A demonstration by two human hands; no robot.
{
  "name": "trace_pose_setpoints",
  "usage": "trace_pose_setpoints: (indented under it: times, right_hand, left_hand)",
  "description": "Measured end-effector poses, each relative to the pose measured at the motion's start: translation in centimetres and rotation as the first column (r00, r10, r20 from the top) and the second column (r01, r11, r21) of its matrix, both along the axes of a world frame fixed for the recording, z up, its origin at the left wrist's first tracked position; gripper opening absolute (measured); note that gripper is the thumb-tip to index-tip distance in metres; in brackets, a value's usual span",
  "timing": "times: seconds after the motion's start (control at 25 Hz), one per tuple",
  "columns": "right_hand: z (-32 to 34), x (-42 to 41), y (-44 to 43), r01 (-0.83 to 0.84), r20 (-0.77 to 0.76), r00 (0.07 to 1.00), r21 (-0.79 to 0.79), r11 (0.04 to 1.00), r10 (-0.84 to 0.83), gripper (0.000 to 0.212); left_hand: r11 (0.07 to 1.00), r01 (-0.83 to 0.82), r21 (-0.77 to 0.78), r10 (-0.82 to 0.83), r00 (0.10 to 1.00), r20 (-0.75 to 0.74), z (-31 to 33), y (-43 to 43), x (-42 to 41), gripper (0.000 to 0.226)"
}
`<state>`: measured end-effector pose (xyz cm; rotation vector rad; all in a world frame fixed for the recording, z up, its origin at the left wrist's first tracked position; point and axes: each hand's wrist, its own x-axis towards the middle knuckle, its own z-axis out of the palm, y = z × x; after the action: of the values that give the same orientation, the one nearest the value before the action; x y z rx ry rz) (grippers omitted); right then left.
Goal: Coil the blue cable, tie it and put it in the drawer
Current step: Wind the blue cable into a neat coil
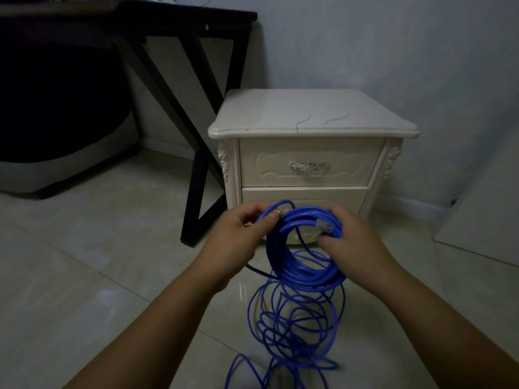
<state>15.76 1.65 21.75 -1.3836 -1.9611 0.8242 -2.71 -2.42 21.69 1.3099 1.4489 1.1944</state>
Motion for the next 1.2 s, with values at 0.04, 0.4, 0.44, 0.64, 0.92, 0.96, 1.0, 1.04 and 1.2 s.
trace_pose_setpoints:
  times: [0.04, 0.4, 0.44, 0.64, 0.92, 0.96, 1.0, 1.04, 1.2]
  right_hand:
    - [0.4, 0.3, 0.1, 0.021, -0.031, 0.999, -0.010, 1.000, -0.021, 0.033]
    - [-1.6, -1.4, -0.6, 0.036, 0.079, 0.996, 0.055, 0.998, -0.040, 0.027]
    - [-1.9, -1.7, -0.7, 0.029, 0.008, 1.000, 0.053, 0.998, -0.029, 0.026]
    - [-2.3, -1.3, 0.2, 0.057, -0.133, 0.990, 0.066, 0.996, -0.047, 0.051]
    - [-2.2, -2.6, -1.2, -0.176, -0.431, 0.894, -0.079, 0.981, 0.126, 0.045]
    - [-2.0, -2.5, -1.2, -0.191, -0.466, 0.877, -0.114, 0.975, 0.118, 0.051]
    - [-1.8, -2.3, -0.9, -0.204, -0.506, 0.856, -0.143, 0.968, 0.106, 0.055]
    - [-1.6, -2.0, -0.4, -0.218, -0.589, 0.806, -0.197, 0.956, 0.062, 0.054]
    - [-0.5, 1.2, 3.0, -0.426, -0.885, 0.299, -0.459, 0.780, -0.357, 0.052]
  left_hand:
    - [1.000, -0.015, 0.009, 0.015, 0.999, -0.036, 0.1, 0.0, -0.4, 0.016]
    - [0.966, 0.239, 0.099, -0.242, 0.970, 0.026, 0.1, -1.8, 2.5, 0.025]
    - [0.947, 0.268, 0.175, -0.244, 0.959, -0.145, -0.3, -1.9, 2.8, 0.025]
    - [0.936, 0.152, 0.317, 0.030, 0.864, -0.503, 0.0, -0.7, 0.9, 0.058]
    - [0.997, -0.028, 0.065, 0.056, 0.874, -0.484, -0.5, 1.5, 0.3, 0.025]
    - [0.997, -0.035, 0.064, 0.061, 0.885, -0.461, -0.6, 1.6, 0.3, 0.017]
    - [0.997, -0.045, 0.066, 0.069, 0.900, -0.429, -0.4, 1.6, 0.2, 0.015]
    - [0.995, -0.069, 0.066, 0.090, 0.914, -0.396, -0.3, 1.7, -0.1, 0.017]
    - [0.983, -0.183, 0.022, 0.183, 0.951, -0.250, -0.1, 1.7, -1.7, 0.016]
